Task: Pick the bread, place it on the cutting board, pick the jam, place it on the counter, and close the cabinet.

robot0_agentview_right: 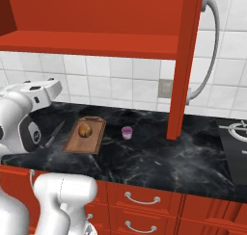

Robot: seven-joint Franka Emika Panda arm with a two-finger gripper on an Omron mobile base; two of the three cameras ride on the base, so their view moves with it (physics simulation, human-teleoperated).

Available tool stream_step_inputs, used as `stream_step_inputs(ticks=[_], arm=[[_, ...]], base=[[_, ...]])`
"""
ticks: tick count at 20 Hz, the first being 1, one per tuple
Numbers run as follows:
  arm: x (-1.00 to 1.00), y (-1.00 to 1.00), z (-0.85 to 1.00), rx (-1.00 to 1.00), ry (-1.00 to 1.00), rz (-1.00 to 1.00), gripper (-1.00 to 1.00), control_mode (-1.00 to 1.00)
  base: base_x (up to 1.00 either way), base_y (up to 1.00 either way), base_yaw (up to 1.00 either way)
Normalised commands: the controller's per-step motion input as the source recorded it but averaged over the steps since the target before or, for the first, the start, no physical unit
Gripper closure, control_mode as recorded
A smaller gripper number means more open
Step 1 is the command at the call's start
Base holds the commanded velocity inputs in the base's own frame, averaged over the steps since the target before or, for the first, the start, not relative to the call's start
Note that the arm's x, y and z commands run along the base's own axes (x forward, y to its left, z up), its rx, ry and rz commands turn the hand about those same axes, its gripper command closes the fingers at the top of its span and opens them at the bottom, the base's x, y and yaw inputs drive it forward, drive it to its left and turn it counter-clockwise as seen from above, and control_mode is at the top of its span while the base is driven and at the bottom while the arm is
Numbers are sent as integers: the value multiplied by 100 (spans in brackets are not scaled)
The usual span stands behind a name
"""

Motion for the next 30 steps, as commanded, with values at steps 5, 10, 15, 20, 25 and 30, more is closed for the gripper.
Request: stream_step_inputs(ticks=[5, 10, 15, 20, 25, 30], arm=[[-53, 0, 31, 0, 0, 0, -100, -100], [-53, 0, 20, 0, -2, 0, -100, -100], [-54, 0, 22, 0, -4, 0, -100, -100], [-48, 0, 19, 0, -5, 0, -100, -100], [-45, 0, 15, 0, -6, 0, -100, -100], [-40, 0, 14, 0, -11, 0, -100, -100]], base=[[0, 0, 0], [0, 0, 0], [0, 0, 0], [0, 0, 0], [0, 0, 0], [0, 0, 0]])
